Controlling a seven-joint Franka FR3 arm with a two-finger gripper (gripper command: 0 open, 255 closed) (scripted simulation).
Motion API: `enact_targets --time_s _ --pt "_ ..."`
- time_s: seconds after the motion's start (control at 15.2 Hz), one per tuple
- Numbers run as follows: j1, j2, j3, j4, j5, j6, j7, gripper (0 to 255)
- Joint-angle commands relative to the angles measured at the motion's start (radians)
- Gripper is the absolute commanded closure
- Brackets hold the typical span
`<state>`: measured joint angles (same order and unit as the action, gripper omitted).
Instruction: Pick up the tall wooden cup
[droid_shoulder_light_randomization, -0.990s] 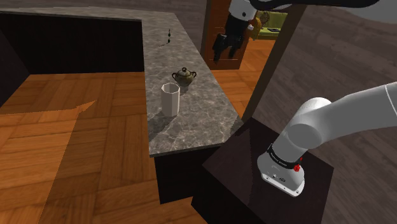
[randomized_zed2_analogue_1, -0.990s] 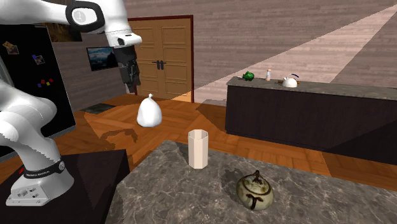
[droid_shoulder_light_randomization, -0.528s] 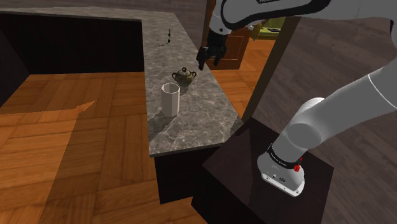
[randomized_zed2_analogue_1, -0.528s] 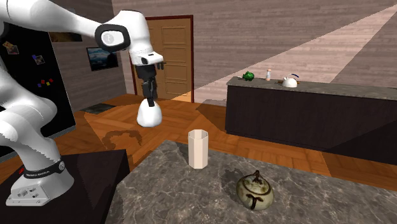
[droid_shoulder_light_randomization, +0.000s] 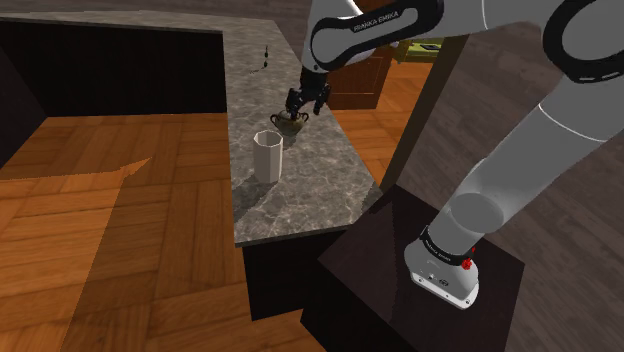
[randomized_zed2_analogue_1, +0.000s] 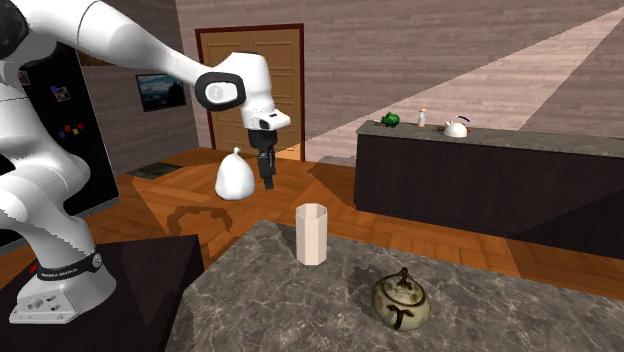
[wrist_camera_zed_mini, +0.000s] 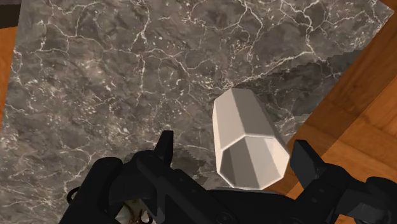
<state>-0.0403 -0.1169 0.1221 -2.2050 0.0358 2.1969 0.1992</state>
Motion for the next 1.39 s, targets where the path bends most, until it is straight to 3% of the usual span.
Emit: enact_targets --time_s 0.0,0.73,1.32 --pt "-0.002 0.079 0.002 0.028 -0.014 0.047 0.012 0" --pt "0.012 0.509 -0.016 0.334 -0.093 0.145 0.077 0" --pt "0.017 0.571 -0.022 0.316 -0.103 0.225 0.083 0"
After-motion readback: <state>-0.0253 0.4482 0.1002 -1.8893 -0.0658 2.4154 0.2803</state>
